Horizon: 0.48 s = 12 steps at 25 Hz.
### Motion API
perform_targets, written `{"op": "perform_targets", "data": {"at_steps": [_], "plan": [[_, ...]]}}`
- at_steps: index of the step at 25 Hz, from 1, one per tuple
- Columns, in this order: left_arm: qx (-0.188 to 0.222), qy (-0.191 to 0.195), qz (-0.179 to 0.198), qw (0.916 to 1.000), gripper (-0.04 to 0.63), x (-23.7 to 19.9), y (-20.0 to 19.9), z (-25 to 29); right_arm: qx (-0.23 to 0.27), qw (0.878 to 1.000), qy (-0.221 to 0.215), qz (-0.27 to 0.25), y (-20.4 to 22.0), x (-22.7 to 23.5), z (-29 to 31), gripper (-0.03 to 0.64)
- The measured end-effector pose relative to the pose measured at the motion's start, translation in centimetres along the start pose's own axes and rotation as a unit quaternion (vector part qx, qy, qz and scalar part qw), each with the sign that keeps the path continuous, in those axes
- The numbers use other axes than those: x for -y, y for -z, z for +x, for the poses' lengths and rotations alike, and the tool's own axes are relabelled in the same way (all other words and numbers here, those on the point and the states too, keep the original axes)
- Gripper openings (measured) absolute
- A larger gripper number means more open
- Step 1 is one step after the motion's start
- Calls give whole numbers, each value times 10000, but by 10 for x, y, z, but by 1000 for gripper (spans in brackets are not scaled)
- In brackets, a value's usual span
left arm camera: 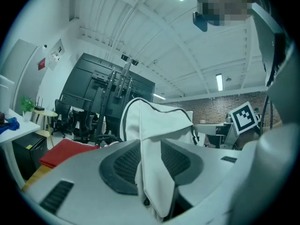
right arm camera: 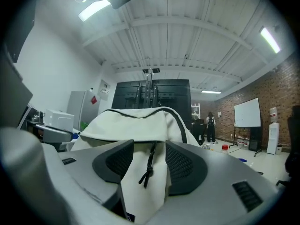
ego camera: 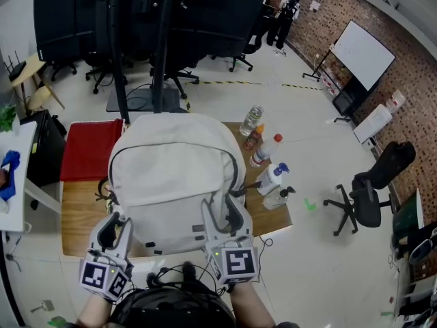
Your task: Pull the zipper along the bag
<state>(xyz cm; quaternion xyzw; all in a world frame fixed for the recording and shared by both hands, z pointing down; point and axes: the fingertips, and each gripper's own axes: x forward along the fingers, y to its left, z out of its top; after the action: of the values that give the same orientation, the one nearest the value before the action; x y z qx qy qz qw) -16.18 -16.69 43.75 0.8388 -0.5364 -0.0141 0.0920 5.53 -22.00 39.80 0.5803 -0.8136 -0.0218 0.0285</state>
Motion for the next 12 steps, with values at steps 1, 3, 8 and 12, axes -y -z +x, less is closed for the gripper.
{"op": "perform_targets", "data": {"at_steps": [1, 3, 8, 12], "plan": [[91, -31, 3, 10000, 175, -1, -6, -2, 86, 10000, 11, 8, -3, 0, -2, 235], [318, -99, 27, 9994, 173, -4, -19, -6, 279, 9996, -26, -31, -10, -2, -4, 198], [766, -208, 255, 9965, 88, -1, -49, -8, 513, 9984, -169, -165, -25, -16, -8, 138], [936, -167, 119, 9954, 35, 3, -60, -5, 452, 9982, -356, -175, -24, -37, -7, 52]]}}
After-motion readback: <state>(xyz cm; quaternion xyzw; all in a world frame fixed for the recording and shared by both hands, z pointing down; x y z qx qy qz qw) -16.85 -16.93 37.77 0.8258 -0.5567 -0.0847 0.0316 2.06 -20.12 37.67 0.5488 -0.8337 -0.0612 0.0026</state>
